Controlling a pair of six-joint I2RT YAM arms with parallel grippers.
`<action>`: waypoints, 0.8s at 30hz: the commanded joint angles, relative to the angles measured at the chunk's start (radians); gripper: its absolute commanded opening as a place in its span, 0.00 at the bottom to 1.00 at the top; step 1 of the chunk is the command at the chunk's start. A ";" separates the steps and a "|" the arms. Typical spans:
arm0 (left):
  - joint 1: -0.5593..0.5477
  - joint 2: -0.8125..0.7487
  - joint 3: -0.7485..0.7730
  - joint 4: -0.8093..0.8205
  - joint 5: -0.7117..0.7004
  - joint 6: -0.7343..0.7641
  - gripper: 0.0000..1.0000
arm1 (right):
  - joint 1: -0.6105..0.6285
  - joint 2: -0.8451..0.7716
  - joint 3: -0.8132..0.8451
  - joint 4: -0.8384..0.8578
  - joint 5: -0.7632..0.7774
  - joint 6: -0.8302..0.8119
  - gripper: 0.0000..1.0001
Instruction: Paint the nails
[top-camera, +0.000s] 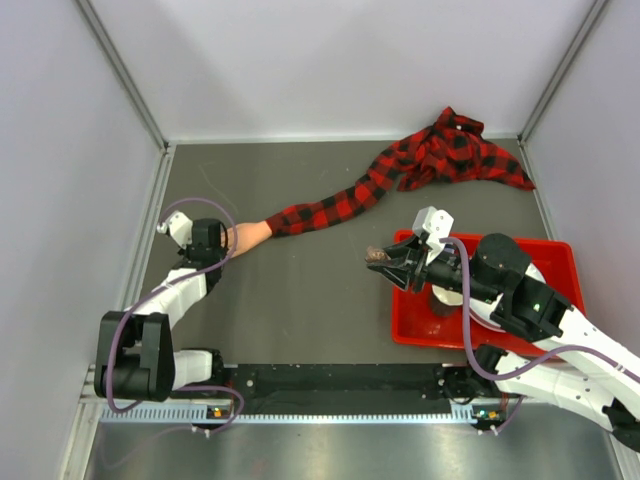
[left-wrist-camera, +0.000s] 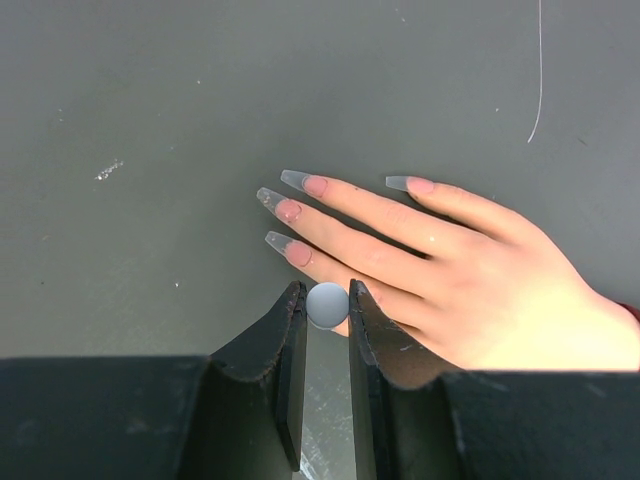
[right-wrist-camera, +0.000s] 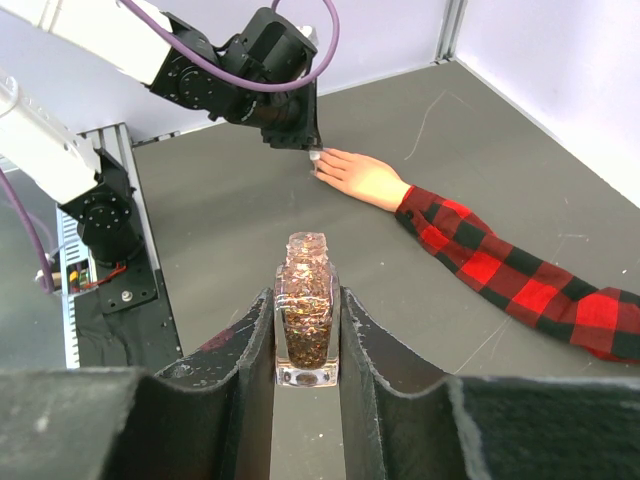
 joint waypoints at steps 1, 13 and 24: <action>0.009 -0.023 0.008 0.013 -0.034 0.011 0.00 | -0.012 -0.006 0.013 0.061 -0.014 0.000 0.00; 0.020 -0.019 0.005 0.013 -0.039 0.014 0.00 | -0.012 -0.006 0.013 0.061 -0.012 0.000 0.00; 0.025 -0.002 0.007 0.013 -0.027 0.011 0.00 | -0.012 -0.005 0.011 0.062 -0.014 0.000 0.00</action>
